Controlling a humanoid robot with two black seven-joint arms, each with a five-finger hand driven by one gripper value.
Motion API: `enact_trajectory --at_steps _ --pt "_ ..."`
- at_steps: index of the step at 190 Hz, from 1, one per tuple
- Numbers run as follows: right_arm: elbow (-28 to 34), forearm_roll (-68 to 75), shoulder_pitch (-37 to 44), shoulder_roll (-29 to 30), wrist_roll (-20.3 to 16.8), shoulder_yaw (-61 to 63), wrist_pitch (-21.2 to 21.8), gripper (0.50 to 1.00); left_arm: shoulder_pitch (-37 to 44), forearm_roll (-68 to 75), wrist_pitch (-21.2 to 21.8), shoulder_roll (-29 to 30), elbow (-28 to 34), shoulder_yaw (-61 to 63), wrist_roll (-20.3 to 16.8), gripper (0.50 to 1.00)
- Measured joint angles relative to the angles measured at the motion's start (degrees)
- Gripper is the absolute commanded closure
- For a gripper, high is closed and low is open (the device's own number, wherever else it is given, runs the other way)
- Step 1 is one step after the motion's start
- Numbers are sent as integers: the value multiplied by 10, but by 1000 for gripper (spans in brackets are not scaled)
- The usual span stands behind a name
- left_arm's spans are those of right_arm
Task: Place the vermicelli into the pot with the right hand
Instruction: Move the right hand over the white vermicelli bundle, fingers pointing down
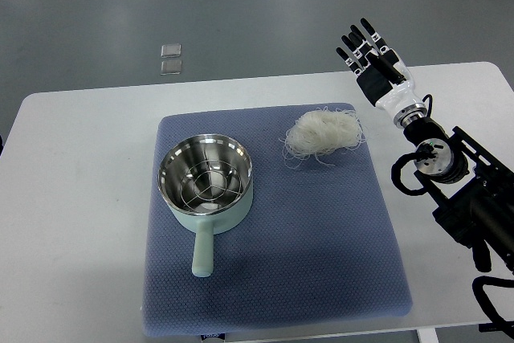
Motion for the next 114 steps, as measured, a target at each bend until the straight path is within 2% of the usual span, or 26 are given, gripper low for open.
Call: enact_trajectory --at_steps 66,91,114 --pt "0 -3 3 -6 -2 -9 -1 572 0 -1 2 0 -6 -2 1 500" --pt "1 -40 18 -13 -11 -72 -2 574 0 -1 1 0 -8 -2 1 500" --pt "3 -133 72 -54 -31 -159 -7 574 0 2 -1 0 -18 -1 1 500"
